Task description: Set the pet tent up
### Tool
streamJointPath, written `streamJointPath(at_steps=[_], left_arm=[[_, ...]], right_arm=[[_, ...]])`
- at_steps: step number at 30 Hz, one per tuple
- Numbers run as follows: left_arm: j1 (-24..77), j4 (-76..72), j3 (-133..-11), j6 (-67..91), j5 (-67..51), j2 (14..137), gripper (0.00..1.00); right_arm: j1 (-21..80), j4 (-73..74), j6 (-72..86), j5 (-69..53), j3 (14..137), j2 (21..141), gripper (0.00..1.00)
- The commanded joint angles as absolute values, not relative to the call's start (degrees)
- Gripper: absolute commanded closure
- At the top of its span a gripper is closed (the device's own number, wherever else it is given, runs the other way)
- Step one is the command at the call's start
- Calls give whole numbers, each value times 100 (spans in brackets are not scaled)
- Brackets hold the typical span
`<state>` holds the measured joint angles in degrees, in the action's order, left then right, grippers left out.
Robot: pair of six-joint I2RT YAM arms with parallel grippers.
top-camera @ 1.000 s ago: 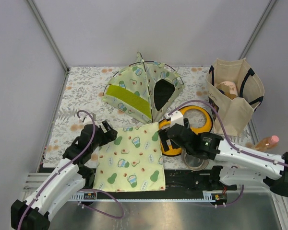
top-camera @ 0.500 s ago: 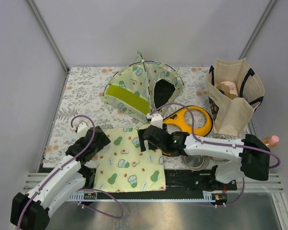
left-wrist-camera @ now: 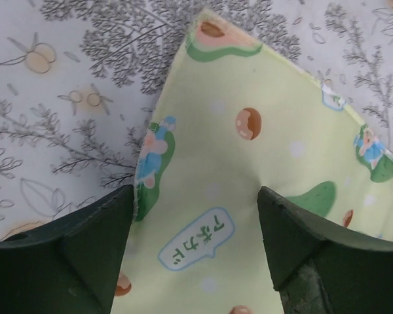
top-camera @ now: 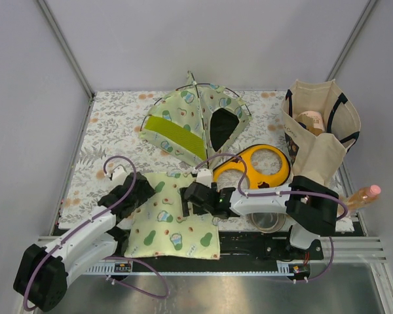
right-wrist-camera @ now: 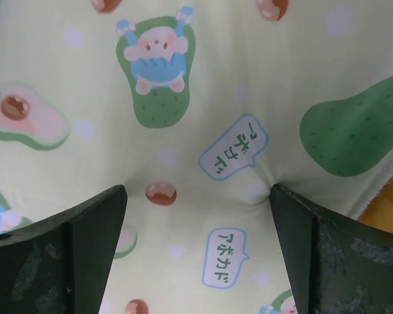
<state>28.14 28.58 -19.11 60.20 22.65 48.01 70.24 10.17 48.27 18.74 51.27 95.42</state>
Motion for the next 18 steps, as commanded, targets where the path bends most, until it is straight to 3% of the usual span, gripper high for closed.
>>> streamJointPath(at_steps=[1, 4, 11, 18], left_arm=[[2909, 1733, -1354, 6275, 845, 4817, 26], [2953, 1530, -1257, 6328, 659, 4720, 32], [3085, 924, -1116, 6232, 142, 4386, 31], [3103, 703, -1073, 5836, -281, 3903, 15]], right_arm=[[7066, -533, 5212, 564, 4834, 9966, 1], [7075, -975, 5212, 177, 4834, 10089, 0], [7066, -1204, 4949, 132, 5229, 10265, 1], [7058, -1512, 4597, 369, 5353, 10529, 1]])
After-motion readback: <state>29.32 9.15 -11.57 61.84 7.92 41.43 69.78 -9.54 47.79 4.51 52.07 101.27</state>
